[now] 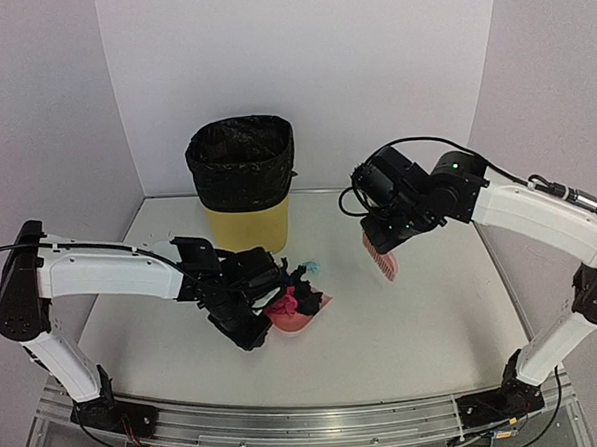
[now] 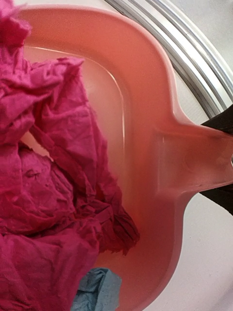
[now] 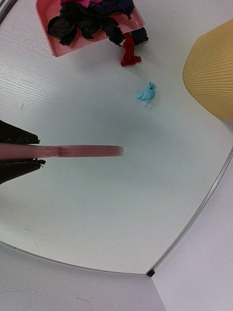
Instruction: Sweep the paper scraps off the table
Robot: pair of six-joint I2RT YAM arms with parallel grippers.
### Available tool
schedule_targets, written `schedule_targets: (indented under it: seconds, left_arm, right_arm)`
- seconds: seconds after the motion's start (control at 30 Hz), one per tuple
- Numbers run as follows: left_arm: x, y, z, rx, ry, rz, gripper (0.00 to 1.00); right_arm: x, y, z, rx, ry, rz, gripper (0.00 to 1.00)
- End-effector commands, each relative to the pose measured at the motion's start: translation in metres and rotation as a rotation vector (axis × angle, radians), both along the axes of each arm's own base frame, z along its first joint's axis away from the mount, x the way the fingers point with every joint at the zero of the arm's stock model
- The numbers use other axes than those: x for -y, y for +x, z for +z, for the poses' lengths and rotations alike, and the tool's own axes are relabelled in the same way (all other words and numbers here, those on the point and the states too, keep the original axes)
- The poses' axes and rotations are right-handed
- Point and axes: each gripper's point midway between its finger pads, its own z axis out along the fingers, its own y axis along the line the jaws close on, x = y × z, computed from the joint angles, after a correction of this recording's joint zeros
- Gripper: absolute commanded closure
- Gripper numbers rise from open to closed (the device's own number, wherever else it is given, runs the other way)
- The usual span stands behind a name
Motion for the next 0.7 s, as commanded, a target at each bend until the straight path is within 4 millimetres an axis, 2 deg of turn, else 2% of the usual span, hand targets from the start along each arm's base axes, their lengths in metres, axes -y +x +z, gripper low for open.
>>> schedule_targets:
  seconds: [0.0,0.17,0.53,0.67]
  left_arm:
    - [0.027,0.018,0.036,0.076,-0.051,0.036,1.0]
    - [0.047,0.032,0.059,0.098,-0.049,0.071,1.0]
    - [0.094,0.062,0.095,0.104,-0.122,0.142,1.0]
    - [0.104,0.077,0.112,0.123,-0.13,0.162,1.0]
  right_arm:
    - [0.044,0.002,0.027,0.151,-0.03,-0.121,1.0]
    - [0.07,-0.004,0.013,0.129,-0.029,-0.173,1.0]
    - [0.097,-0.018,-0.024,0.056,-0.057,-0.223,1.0]
    - [0.105,-0.021,-0.031,0.037,-0.054,-0.241,1.0]
